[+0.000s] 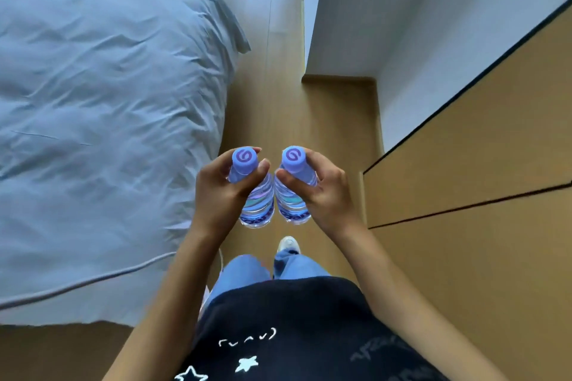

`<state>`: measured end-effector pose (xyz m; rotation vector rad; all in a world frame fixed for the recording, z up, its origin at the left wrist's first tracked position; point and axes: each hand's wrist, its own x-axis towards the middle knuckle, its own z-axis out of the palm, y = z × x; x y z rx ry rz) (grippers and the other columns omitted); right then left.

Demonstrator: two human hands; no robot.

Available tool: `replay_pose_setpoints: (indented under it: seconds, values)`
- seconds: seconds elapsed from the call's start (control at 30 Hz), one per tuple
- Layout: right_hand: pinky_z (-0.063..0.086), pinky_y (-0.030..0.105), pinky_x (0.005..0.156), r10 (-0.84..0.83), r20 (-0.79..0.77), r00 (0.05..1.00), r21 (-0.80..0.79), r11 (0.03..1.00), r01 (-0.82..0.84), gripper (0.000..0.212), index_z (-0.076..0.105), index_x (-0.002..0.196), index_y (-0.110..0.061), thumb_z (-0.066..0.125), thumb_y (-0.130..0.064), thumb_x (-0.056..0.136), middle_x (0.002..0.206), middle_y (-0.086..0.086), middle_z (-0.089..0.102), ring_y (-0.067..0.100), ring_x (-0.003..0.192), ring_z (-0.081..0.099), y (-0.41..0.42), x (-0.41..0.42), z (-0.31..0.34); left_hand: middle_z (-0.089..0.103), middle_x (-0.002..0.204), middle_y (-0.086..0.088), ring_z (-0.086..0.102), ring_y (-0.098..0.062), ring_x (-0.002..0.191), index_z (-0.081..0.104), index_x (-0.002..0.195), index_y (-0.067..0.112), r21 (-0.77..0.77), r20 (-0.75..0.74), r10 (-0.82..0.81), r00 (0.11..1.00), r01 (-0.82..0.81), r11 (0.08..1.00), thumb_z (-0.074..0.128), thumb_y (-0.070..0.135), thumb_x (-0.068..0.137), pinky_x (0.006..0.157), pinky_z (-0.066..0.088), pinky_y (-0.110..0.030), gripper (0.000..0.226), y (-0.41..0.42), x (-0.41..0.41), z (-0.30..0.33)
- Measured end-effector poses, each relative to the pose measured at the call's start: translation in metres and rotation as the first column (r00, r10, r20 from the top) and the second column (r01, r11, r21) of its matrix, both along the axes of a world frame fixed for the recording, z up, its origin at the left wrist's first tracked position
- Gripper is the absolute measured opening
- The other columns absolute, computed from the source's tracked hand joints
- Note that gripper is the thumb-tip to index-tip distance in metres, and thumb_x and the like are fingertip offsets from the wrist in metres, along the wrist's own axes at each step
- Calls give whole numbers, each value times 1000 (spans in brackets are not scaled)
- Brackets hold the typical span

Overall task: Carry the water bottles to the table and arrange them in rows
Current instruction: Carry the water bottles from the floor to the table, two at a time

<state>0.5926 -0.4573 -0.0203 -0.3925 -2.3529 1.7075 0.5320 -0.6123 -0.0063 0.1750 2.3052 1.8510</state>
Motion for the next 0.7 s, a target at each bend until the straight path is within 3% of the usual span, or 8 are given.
replay_pose_setpoints:
  seconds: [0.27,0.4,0.6,0.7]
  values:
    - [55,41,84,-31,29,999,-31,999,32,31,69,111,-5,76,-20,86,103,10,72,23,93,68,65,-169,0,72,89,-3,64,-3,79,72,97,7,35,29,40,999,-41,999,78,12,81,78,52,-20,18,69,-168,9]
    - [54,51,85,-54,14,998,-57,997,54,30,69,111,-4,76,-20,86,103,12,71,28,95,68,88,-273,-13,71,86,1,62,3,75,71,95,5,31,4,19,1000,-19,999,77,9,81,73,48,-11,16,96,-275,-1]
    - [55,51,86,-100,19,995,-81,992,101,23,67,106,-19,75,-25,85,102,7,72,23,94,69,115,-427,-7,71,82,7,62,10,71,71,94,7,-15,-37,-40,999,40,999,78,11,80,69,45,-6,15,124,-434,-2]
    - [55,52,88,-115,29,993,-112,987,118,27,67,109,-17,73,-27,85,105,8,72,24,97,69,132,-496,-1,71,82,13,63,11,72,71,93,13,-27,-43,-63,997,62,998,79,14,80,69,45,-6,15,140,-505,2]
